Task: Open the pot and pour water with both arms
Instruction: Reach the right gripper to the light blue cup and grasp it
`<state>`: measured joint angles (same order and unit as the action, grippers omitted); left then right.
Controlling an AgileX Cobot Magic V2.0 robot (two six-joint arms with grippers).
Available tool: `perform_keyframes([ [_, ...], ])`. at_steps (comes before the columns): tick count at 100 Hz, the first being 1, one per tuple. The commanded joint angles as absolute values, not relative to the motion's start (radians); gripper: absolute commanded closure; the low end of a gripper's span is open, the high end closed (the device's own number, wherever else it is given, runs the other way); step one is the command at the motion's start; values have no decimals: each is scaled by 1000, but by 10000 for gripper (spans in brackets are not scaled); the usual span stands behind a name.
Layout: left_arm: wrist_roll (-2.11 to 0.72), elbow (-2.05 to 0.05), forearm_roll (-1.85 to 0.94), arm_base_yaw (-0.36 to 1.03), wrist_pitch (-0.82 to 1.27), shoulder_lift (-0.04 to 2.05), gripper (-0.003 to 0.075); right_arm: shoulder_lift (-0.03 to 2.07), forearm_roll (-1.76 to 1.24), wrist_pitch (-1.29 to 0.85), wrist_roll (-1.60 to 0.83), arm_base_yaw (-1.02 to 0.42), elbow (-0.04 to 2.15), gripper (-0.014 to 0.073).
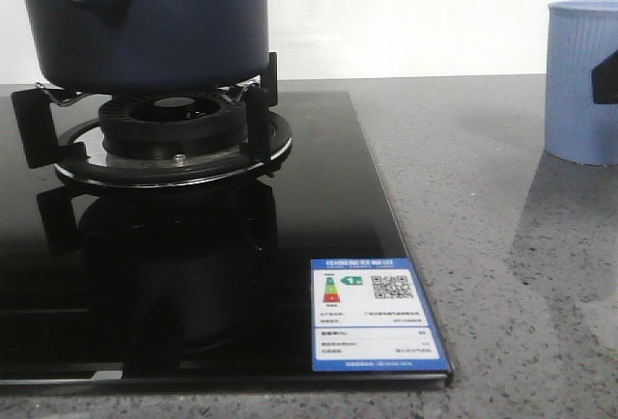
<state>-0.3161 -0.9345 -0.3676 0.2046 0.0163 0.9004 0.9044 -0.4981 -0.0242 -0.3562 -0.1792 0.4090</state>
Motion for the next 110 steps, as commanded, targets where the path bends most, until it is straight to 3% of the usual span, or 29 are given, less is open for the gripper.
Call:
perform_keyframes([
  [1,-320,-975,-359,203,-83,882,318,935,-503,109,-368,-182,444,13],
  [63,-320,-975,-359,203,-81,882,318,1233,-503,244,-368,-182,567,13],
  [94,-320,-975,-359,203,-79,882,318,1283,-503,321,-368,-182,567,19],
  [110,-320,-975,-359,203,-79,882,318,1283,-503,329,-368,-182,567,132],
])
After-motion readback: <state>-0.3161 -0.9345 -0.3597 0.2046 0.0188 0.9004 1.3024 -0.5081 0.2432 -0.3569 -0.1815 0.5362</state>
